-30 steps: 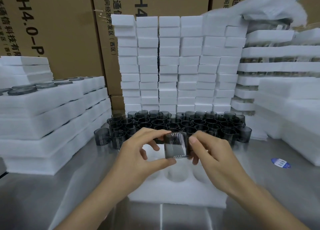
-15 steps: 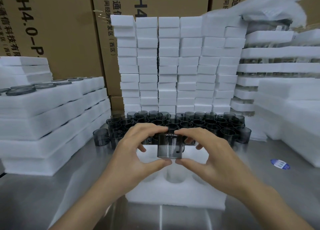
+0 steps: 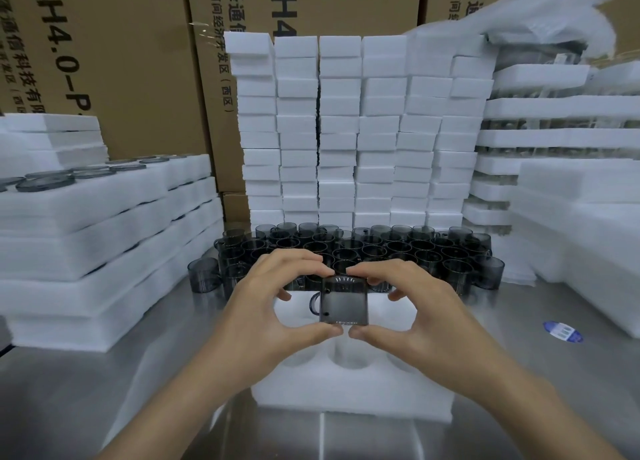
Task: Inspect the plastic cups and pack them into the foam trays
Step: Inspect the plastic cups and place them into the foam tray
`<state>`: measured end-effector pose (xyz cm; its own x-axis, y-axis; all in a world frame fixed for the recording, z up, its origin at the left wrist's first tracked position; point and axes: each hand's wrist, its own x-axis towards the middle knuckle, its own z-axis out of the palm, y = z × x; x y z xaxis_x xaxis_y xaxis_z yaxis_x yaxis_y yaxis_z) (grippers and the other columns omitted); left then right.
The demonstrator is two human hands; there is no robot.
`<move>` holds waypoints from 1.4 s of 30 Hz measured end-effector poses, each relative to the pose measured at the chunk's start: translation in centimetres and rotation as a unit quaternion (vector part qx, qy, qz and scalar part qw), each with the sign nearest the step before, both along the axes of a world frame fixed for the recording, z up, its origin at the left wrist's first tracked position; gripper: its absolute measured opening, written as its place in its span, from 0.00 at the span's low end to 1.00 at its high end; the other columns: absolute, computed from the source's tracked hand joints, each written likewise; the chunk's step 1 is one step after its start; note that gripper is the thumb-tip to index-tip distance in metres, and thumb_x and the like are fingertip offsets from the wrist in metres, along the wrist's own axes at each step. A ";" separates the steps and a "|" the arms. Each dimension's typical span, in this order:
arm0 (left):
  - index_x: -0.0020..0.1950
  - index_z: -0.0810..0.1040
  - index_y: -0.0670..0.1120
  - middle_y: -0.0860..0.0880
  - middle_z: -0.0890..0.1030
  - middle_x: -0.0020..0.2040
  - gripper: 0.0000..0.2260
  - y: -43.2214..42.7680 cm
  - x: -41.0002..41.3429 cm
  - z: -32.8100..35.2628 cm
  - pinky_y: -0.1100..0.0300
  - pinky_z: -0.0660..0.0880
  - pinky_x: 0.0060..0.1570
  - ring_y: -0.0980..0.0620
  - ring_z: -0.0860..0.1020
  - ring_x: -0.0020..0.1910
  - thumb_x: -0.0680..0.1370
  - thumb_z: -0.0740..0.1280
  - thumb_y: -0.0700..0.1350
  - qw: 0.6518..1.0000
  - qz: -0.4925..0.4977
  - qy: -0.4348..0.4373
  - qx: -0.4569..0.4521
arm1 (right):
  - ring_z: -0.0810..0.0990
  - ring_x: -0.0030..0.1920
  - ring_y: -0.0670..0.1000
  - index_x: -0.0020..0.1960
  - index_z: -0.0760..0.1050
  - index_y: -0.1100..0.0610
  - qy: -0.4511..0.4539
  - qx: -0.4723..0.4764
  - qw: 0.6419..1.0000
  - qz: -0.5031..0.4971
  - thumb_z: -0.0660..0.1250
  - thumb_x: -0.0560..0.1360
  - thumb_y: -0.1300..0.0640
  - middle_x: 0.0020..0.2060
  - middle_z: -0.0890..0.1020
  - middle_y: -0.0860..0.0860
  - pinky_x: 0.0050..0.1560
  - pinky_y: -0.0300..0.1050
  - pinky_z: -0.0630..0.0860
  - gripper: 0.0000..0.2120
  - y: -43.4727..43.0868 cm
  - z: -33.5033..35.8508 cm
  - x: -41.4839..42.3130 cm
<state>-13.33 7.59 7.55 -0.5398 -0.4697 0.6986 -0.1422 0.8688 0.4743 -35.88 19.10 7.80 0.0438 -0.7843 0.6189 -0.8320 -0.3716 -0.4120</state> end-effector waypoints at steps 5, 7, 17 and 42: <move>0.73 0.75 0.67 0.62 0.77 0.71 0.34 0.1 0.2 0.1 0.60 0.76 0.57 0.54 0.74 0.74 0.70 0.85 0.55 1.000 -0.006 -0.012 0.026 | 0.81 0.64 0.45 0.66 0.77 0.37 -0.094 0.009 0.995 0.026 0.82 0.70 0.46 0.61 0.83 0.36 0.58 0.42 0.75 0.27 -0.1 0.3 0.2; 0.74 0.73 0.68 0.63 0.77 0.72 0.37 0.3 0.2 0.1 0.56 0.76 0.59 0.56 0.73 0.74 0.70 0.85 0.53 0.999 -0.003 -0.023 0.038 | 0.83 0.63 0.46 0.63 0.79 0.39 -0.152 0.014 0.987 0.050 0.83 0.70 0.48 0.59 0.85 0.39 0.58 0.47 0.75 0.25 -0.1 0.6 0.3; 0.66 0.80 0.69 0.65 0.83 0.63 0.22 0.4 -0.3 -0.3 0.63 0.74 0.50 0.57 0.80 0.65 0.72 0.75 0.65 0.997 -0.016 -0.003 0.073 | 0.85 0.55 0.45 0.54 0.83 0.44 -0.235 0.119 0.963 0.054 0.62 0.77 0.29 0.51 0.87 0.44 0.53 0.40 0.76 0.22 -0.3 0.0 0.9; 0.42 0.86 0.56 0.69 0.73 0.72 0.11 -4.1 0.5 -2.8 0.54 0.67 0.57 0.60 0.75 0.51 0.82 0.70 0.57 0.960 0.098 -0.195 0.178 | 0.81 0.47 0.50 0.53 0.81 0.44 -0.197 0.165 0.963 -0.077 0.78 0.65 0.29 0.45 0.83 0.47 0.52 0.50 0.77 0.25 -0.4 -0.2 -4.0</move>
